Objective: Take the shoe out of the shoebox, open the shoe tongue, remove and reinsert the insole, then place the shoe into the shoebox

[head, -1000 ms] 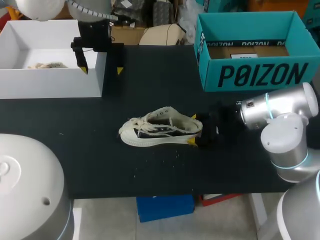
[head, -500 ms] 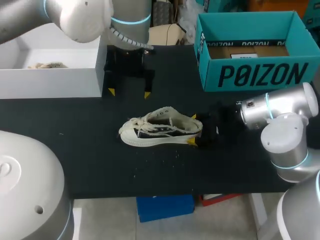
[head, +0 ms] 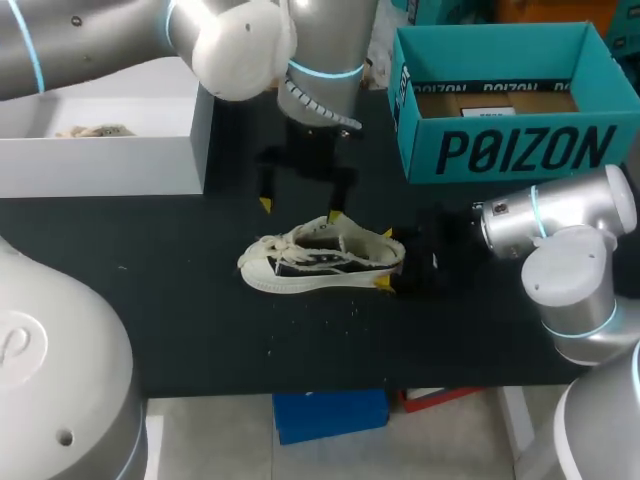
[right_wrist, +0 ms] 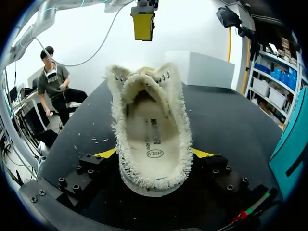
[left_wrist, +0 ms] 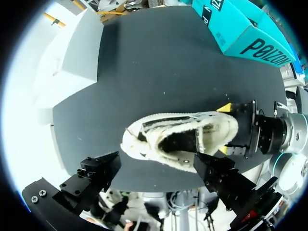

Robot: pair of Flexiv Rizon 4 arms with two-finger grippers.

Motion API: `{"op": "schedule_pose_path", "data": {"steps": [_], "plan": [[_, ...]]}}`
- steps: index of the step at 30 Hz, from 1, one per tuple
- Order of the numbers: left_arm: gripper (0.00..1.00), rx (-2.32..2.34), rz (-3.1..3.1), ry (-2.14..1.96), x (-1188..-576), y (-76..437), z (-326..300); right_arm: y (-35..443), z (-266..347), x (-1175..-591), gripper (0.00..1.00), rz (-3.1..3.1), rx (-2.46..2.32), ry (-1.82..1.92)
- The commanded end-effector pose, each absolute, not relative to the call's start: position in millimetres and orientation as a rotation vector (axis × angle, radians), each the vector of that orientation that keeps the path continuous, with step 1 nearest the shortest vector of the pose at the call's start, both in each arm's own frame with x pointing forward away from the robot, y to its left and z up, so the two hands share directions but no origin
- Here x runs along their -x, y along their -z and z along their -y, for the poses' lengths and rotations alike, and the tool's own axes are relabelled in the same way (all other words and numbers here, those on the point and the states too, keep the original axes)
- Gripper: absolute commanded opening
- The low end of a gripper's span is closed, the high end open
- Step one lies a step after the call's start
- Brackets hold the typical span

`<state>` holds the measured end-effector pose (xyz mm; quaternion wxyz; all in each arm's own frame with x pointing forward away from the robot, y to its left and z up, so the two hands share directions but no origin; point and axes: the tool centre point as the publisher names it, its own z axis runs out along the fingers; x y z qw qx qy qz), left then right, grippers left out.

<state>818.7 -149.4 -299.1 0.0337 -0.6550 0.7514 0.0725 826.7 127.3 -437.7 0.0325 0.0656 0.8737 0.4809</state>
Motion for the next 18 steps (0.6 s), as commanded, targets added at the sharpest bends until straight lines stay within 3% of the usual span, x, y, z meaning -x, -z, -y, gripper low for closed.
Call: {"op": "schedule_pose_path", "data": {"steps": [1, 18], "plan": [[1.0, 1.932, -2.223, -0.409, -822.0, 314.7, 188.7, 438.8, -129.4, -827.8, 0.0, -2.689, -0.205, -1.478], [1.0, 1.866, -2.114, -0.512, -807.0, 352.2, 205.2, 438.8, -129.4, -827.8, 0.0, -2.689, -0.205, -1.478]]}}
